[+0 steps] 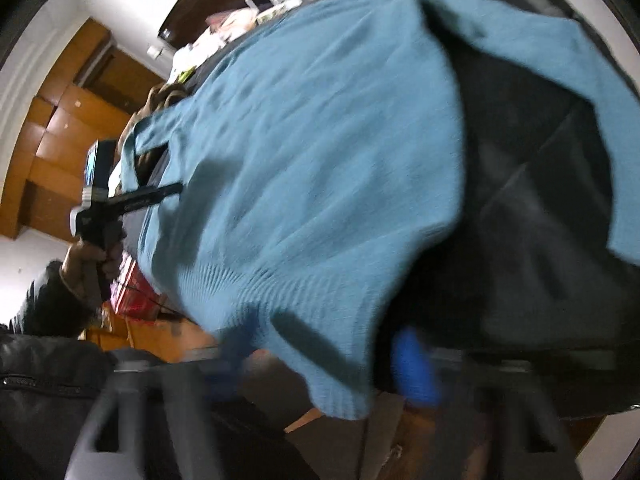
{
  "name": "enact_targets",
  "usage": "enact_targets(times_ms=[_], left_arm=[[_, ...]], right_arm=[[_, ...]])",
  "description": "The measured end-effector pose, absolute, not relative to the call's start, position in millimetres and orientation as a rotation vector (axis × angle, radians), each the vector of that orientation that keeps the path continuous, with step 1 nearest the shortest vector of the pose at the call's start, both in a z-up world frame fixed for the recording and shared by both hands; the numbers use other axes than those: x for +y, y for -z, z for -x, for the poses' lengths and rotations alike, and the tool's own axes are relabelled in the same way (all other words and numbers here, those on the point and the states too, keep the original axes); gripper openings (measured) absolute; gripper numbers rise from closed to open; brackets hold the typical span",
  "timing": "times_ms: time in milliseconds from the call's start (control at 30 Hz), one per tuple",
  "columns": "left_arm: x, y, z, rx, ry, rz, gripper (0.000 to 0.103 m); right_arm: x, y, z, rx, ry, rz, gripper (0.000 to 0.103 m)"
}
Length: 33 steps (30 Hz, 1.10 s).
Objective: Fold clothes
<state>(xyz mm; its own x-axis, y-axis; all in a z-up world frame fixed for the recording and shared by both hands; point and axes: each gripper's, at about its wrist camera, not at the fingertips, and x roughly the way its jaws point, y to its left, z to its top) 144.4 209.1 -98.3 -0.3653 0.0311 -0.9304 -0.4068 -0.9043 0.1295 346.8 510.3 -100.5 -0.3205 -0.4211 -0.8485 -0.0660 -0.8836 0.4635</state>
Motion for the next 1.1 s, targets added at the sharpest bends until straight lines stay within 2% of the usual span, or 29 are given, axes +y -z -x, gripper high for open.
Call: enact_targets(times_ms=[33, 100, 133, 233, 333, 433, 567, 667, 733, 767, 800, 1000, 1100], left_arm=[[208, 99, -145, 0.497, -2.339, 1.582, 0.089], [205, 99, -148, 0.507, -2.338, 1.580, 0.091], [203, 99, -149, 0.518, -2.336, 1.579, 0.091], [196, 99, -152, 0.564, -2.324, 1.591, 0.093], [185, 100, -157, 0.613, -2.313, 1.593, 0.096], [176, 102, -160, 0.614, -2.307, 1.601, 0.097], [176, 105, -163, 0.642, -2.309, 1.607, 0.097], [180, 101, -163, 0.669, -2.309, 1.615, 0.097], [182, 93, -161, 0.649, -2.316, 1.625, 0.097], [186, 89, -160, 0.625, -2.321, 1.622, 0.097], [194, 86, -160, 0.598, -2.325, 1.613, 0.097], [234, 58, -142, 0.533, -2.339, 1.534, 0.097], [247, 55, -126, 0.534, -2.325, 1.506, 0.097]], right_arm=[[505, 105, -344, -0.615, 2.283, -1.693, 0.031], [501, 107, -344, -0.609, 2.236, -1.720, 0.013], [501, 106, -345, -0.616, 2.215, -1.723, 0.012], [510, 98, -353, -0.638, 2.180, -1.737, 0.010], [519, 100, -364, -0.527, 2.228, -1.871, 0.010], [526, 114, -371, -0.510, 2.244, -1.960, 0.010], [511, 113, -369, -0.410, 2.283, -1.929, 0.011], [505, 105, -366, -0.318, 2.307, -1.894, 0.019], [511, 97, -361, -0.304, 2.363, -1.868, 0.034], [514, 91, -358, -0.312, 2.402, -1.844, 0.060], [517, 86, -354, -0.322, 2.441, -1.819, 0.075], [492, 71, -306, -0.271, 2.520, -1.634, 0.075], [480, 84, -286, -0.286, 2.500, -1.634, 0.075]])
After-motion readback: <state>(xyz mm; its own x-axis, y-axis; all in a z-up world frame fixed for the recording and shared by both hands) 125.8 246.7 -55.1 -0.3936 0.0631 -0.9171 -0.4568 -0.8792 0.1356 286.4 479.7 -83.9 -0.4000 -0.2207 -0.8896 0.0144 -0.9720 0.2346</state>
